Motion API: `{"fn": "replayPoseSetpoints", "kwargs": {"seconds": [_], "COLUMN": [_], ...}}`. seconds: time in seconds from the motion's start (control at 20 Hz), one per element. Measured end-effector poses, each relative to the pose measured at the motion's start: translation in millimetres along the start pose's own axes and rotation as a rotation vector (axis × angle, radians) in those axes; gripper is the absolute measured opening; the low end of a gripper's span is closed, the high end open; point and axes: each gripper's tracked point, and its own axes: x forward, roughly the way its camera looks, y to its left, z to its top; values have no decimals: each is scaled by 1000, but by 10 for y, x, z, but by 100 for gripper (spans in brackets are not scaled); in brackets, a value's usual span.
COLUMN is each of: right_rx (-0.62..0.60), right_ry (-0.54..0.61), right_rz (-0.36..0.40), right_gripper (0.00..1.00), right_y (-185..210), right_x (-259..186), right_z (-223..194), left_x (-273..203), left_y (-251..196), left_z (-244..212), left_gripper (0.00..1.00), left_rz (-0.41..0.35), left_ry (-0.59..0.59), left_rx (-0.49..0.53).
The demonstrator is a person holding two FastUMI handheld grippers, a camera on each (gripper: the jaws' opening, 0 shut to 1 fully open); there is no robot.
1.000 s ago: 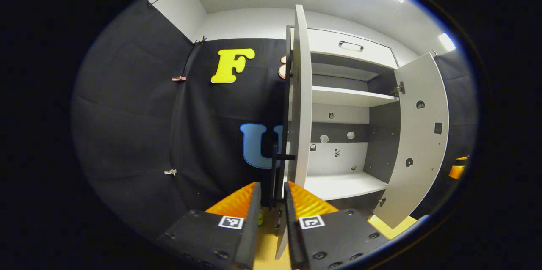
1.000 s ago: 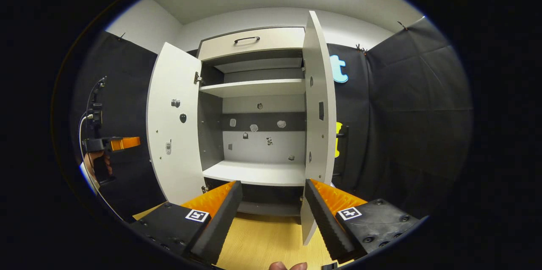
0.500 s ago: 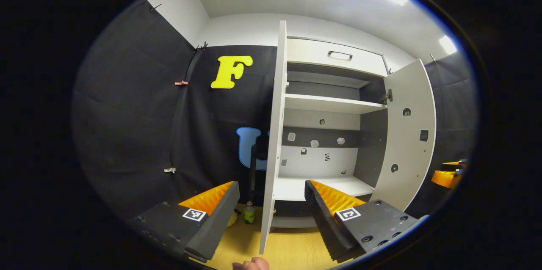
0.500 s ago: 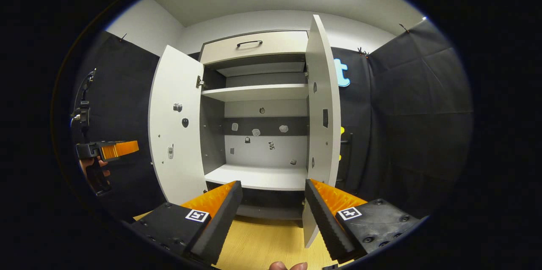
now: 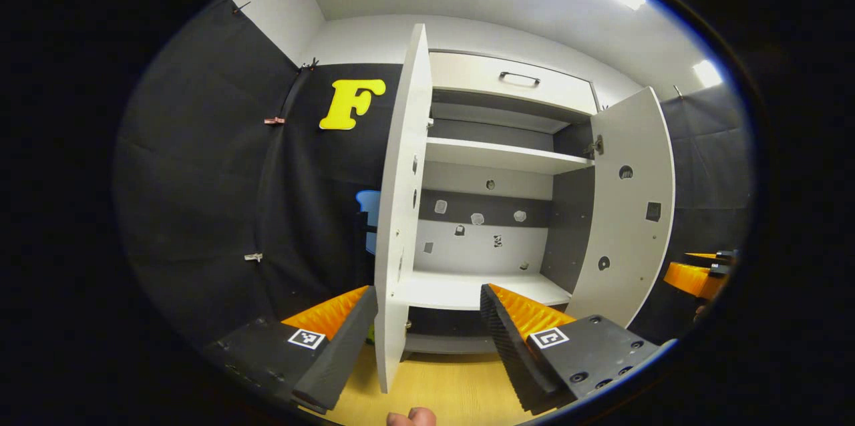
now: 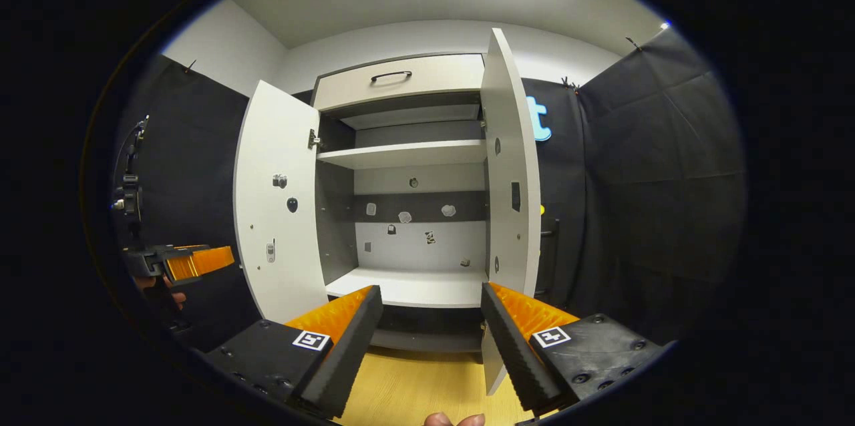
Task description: Open the right door of the double-door shoe cabinet with the right hand, and open the left door with the left hand.
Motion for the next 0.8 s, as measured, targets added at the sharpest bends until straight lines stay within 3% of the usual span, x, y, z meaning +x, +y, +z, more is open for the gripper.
{"fn": "replayPoseSetpoints", "kwargs": {"seconds": [0.8], "right_rx": [-8], "right_ry": [-26], "right_rz": [-41], "right_gripper": [96], "right_y": [-84], "right_x": [45], "right_z": [53], "left_x": [-12], "left_y": [-253], "left_z": [-10], "left_gripper": [95], "left_rz": [-35], "left_ry": [0], "left_rx": [49]}}
